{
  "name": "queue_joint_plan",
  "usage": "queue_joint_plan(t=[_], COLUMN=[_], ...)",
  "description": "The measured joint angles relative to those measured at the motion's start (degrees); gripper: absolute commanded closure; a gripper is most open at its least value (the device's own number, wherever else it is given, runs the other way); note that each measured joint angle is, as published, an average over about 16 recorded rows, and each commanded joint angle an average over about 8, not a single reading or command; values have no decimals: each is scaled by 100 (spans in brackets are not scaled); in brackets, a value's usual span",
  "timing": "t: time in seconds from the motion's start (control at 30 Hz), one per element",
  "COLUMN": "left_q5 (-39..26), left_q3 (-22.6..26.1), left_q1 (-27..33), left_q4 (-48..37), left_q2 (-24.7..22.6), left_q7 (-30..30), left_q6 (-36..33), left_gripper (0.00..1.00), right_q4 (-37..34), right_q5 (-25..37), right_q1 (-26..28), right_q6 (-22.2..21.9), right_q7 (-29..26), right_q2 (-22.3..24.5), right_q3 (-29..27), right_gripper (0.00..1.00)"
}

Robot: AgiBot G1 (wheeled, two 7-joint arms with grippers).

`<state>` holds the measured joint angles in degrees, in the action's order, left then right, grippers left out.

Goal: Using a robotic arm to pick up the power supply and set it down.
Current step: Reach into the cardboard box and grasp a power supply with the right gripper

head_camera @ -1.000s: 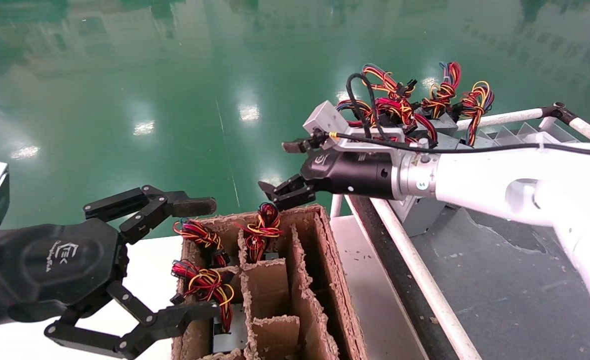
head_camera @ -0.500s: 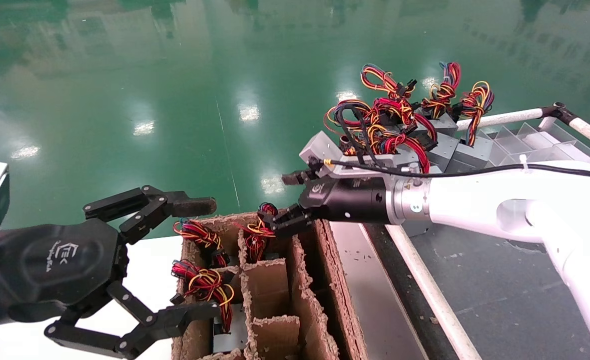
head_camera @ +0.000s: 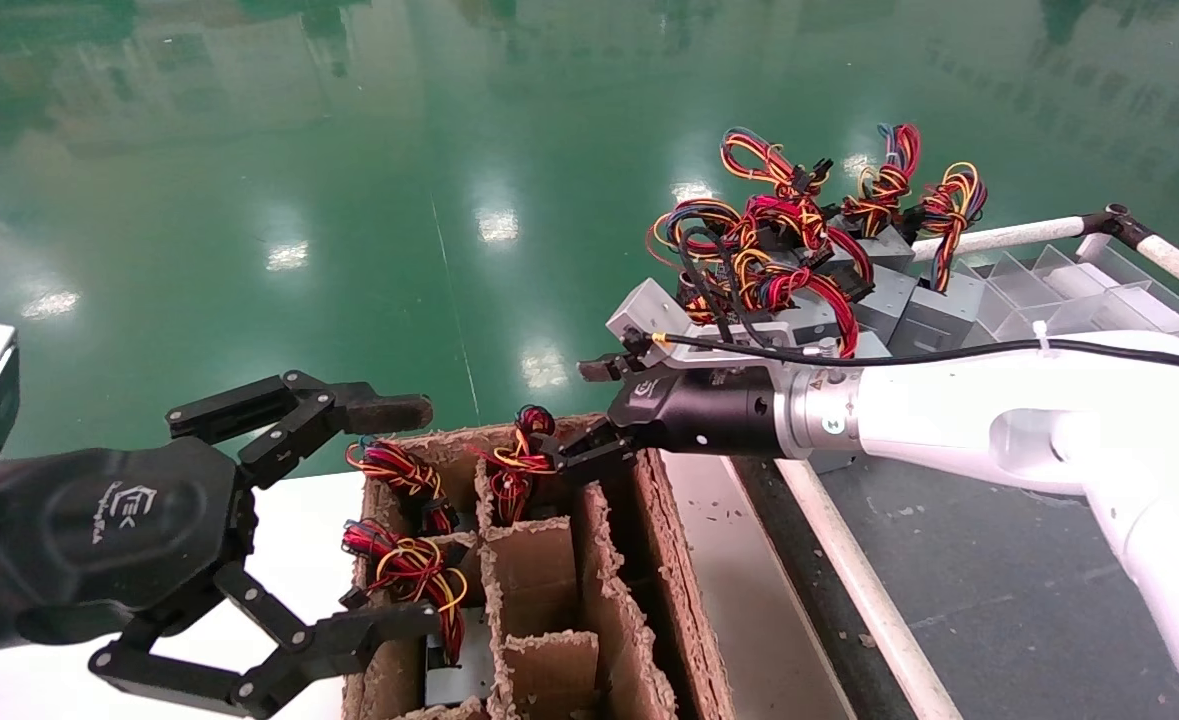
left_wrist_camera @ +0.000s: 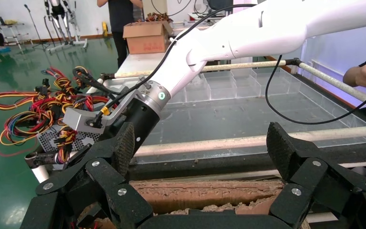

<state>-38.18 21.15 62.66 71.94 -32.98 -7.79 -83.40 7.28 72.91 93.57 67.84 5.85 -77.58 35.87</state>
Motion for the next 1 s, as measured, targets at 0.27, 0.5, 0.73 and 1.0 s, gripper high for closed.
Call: queue_joint_plan(t=[0.27,0.5,0.73,1.0], left_q5=[0,0,0,1], left_q3=[0,0,1,1], left_q1=[0,0,0,0], left_q4=[0,0,0,0], left_q2=[0,0,0,0], left_q7=[0,0,0,0], left_q6=[0,0,0,0], left_gripper=[0,0,0,0], right_q4=[80,139,196,266], right_q5=[-67,-134,-211,-341], right_q1=[-41,-63,-92,-152], right_q6=[-185,-266,-301,-294], right_q7=[34,29,11,-38], right_q2=[-10,-14,-21,-27], right_q3=[72,151,241,344], right_gripper=[100,100,100,100])
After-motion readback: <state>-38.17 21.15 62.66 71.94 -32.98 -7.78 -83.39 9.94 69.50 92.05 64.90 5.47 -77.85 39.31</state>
